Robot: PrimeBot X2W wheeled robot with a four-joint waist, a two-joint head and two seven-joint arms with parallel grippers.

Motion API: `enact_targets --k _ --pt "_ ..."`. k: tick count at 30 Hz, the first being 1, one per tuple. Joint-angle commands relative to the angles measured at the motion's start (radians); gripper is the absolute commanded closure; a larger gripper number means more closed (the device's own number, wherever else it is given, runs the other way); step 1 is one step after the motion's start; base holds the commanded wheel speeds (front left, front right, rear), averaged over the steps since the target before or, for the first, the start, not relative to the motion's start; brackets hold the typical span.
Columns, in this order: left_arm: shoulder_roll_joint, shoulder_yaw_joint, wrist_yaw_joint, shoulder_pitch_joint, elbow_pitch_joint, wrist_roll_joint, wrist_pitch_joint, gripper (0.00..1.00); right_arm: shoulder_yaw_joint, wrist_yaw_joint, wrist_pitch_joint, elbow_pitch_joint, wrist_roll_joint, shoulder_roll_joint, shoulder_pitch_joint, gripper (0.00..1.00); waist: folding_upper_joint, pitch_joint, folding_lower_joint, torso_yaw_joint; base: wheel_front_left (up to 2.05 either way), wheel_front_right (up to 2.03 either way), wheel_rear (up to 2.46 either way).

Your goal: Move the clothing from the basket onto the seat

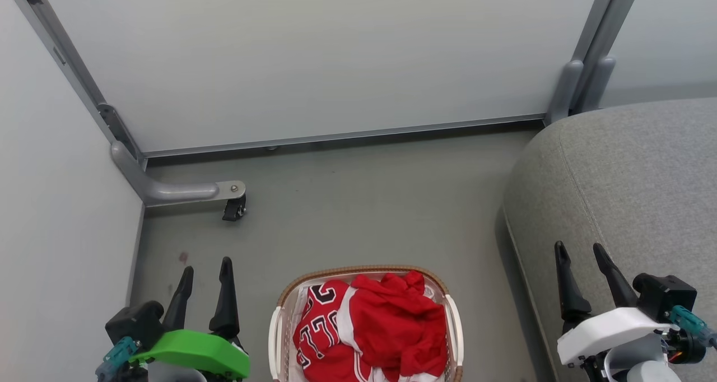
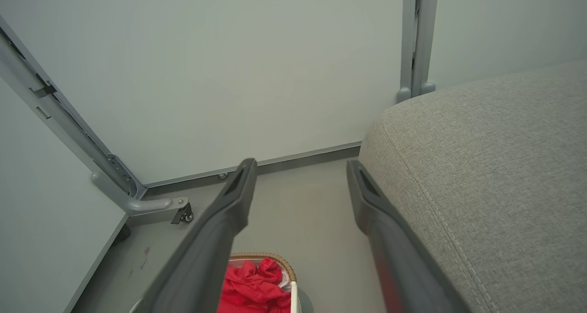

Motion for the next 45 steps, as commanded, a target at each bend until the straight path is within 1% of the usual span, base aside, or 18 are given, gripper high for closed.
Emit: enact_targets --k 1,12,30,39,45 --pt "0.007 -0.002 0.002 -0.012 0.000 0.026 -0.008 0.00 0.002 0.000 -0.010 -0.003 -0.029 -0.007 -0.007 0.00 0.0000 0.000 0.0000 0.001 0.00 0.00 0.00" --pt "0.008 -0.010 0.001 -0.006 0.023 0.101 -0.032 0.00 0.002 0.000 -0.034 -0.002 -0.132 -0.008 0.009 0.00 0.0000 -0.001 0.0000 0.004 0.00 0.00 0.00" --pt "0.009 -0.034 -0.001 -0.002 0.060 0.215 -0.066 0.00 0.005 0.000 -0.069 -0.013 -0.269 -0.009 0.028 0.00 0.0000 -0.001 0.0000 0.011 0.00 0.00 0.00" --pt "0.010 -0.046 -0.003 -0.002 0.067 0.270 -0.082 0.00 0.005 0.000 -0.083 -0.014 -0.327 -0.010 0.030 0.00 0.0000 0.002 0.0000 0.013 0.00 0.00 0.00" --pt "0.010 -0.047 -0.004 -0.003 0.069 0.271 -0.080 0.00 0.002 0.000 -0.084 -0.013 -0.322 -0.010 0.028 0.00 0.0000 0.005 0.0000 0.014 0.00 0.00 0.00"
